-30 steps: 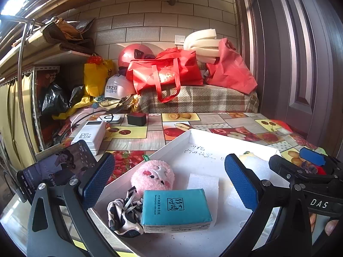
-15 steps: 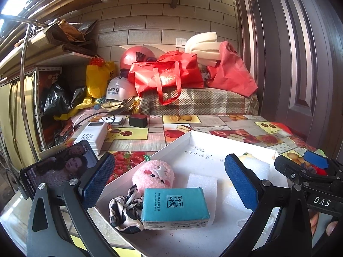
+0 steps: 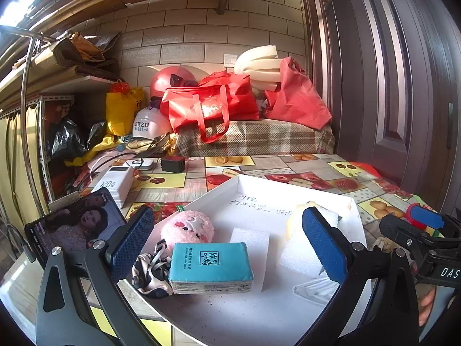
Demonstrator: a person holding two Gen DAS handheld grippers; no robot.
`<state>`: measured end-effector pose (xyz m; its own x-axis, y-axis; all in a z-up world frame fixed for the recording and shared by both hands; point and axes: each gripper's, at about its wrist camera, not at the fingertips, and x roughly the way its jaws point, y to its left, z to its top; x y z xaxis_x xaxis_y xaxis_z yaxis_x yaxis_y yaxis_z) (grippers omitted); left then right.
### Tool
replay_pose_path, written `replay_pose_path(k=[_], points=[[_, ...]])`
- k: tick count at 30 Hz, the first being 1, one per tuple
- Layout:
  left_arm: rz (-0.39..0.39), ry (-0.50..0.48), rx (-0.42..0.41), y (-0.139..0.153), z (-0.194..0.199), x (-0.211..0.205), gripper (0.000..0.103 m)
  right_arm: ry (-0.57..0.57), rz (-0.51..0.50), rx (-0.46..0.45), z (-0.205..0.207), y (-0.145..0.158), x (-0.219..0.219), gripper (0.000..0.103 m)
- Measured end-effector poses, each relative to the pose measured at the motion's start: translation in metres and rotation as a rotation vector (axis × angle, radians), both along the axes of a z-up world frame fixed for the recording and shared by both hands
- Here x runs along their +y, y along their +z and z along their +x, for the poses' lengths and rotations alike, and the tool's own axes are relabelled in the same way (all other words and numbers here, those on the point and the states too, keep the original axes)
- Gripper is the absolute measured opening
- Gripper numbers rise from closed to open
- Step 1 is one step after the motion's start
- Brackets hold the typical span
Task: Organize soft objects
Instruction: 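Move the left gripper to the braided rope toy while the right moves to the scrub sponge, then grasp the beige braided rope toy with the left gripper while the right grasps the green-yellow scrub sponge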
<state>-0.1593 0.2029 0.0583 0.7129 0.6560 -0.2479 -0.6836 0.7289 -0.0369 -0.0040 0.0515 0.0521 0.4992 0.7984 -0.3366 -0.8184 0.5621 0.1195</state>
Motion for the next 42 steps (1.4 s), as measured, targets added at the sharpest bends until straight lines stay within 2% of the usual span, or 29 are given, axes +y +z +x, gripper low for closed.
replay_pose_path(k=[3,7,9,11,14,16,18,20,22,27,29,33,37,39,42], points=[[0.002,-0.015,0.000,0.001,0.001,-0.005,0.103,-0.007,0.046,0.016,0.003,0.002,-0.025,0.103],[-0.001,-0.024,-0.003,0.001,0.000,-0.008,0.103,-0.094,0.120,-0.036,0.008,0.011,-0.065,0.103],[-0.002,-0.026,-0.003,0.001,0.000,-0.007,0.103,-0.100,0.175,-0.032,0.016,0.014,-0.086,0.103],[-0.003,-0.031,-0.004,0.001,0.000,-0.008,0.103,-0.095,0.185,0.019,0.031,0.013,-0.100,0.103],[-0.004,-0.047,-0.004,0.002,0.000,-0.012,0.103,-0.159,0.130,0.158,0.062,0.004,-0.115,0.103],[-0.005,-0.063,-0.002,0.002,0.001,-0.017,0.103,-0.212,0.183,0.183,0.074,0.001,-0.137,0.103],[-0.002,-0.082,0.001,0.002,0.002,-0.022,0.103,-0.294,0.228,0.123,0.077,0.006,-0.159,0.103],[0.002,-0.105,0.004,0.002,0.004,-0.028,0.103,-0.353,0.279,0.024,0.074,0.015,-0.180,0.103],[0.007,-0.132,0.006,0.002,0.005,-0.033,0.103,-0.385,0.294,-0.019,0.078,0.021,-0.194,0.103],[0.000,-0.208,0.007,0.003,0.009,-0.045,0.103,-0.383,0.213,0.084,0.109,0.018,-0.205,0.103],[0.000,-0.268,0.022,0.003,0.015,-0.055,0.103,-0.384,0.162,0.087,0.114,0.012,-0.204,0.103],[-0.023,-0.423,0.112,-0.001,0.047,-0.085,0.103,-0.359,0.093,0.179,0.129,0.002,-0.198,0.103],[-0.103,-0.461,0.228,-0.009,0.092,-0.105,0.103,-0.279,-0.031,0.240,0.140,-0.009,-0.179,0.103],[-0.139,-0.481,0.266,-0.014,0.110,-0.109,0.103,-0.230,-0.113,0.222,0.140,-0.012,-0.161,0.103],[-0.142,-0.496,0.302,-0.017,0.132,-0.116,0.103,-0.192,-0.229,0.139,0.140,-0.013,-0.133,0.103]])
